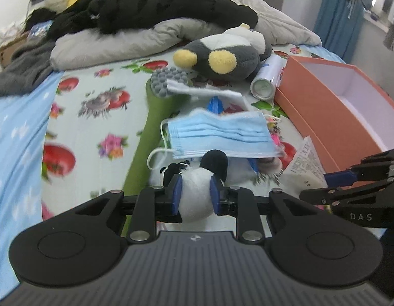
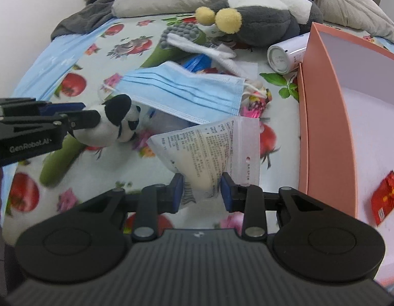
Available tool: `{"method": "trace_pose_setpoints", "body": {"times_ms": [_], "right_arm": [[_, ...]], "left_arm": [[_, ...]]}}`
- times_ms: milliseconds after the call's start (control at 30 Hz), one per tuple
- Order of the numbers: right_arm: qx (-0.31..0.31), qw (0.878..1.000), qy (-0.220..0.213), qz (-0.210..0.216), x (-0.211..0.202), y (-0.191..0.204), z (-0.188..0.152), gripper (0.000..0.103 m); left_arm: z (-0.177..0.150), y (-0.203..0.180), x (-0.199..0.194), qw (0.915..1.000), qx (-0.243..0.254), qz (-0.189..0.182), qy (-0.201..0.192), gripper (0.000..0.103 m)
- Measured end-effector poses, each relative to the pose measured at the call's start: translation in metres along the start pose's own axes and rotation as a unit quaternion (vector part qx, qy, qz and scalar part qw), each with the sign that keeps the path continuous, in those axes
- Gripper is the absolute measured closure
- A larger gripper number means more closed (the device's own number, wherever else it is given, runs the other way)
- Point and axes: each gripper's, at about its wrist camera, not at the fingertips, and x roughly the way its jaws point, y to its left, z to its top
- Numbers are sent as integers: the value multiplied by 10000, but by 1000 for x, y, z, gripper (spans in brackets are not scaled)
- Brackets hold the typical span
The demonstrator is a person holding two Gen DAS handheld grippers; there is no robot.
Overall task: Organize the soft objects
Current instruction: 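Grasp the panda plush with left tool while right tool grasps the plastic bag, then lift the panda plush with left tool while right tool lifts the bag toward the pink box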
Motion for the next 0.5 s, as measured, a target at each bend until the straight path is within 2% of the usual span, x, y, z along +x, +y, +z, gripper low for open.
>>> {"method": "trace_pose_setpoints", "body": {"times_ms": [200, 500], "right_arm": [[-103, 9999, 38, 32, -15, 14, -25, 67], [-133, 9997, 183, -62, -21, 18, -70, 67]], "left_arm": [[-37, -12, -28, 9994, -330, -44, 81, 76], [-87, -40, -47, 9986, -235, -274, 396, 76]]}}
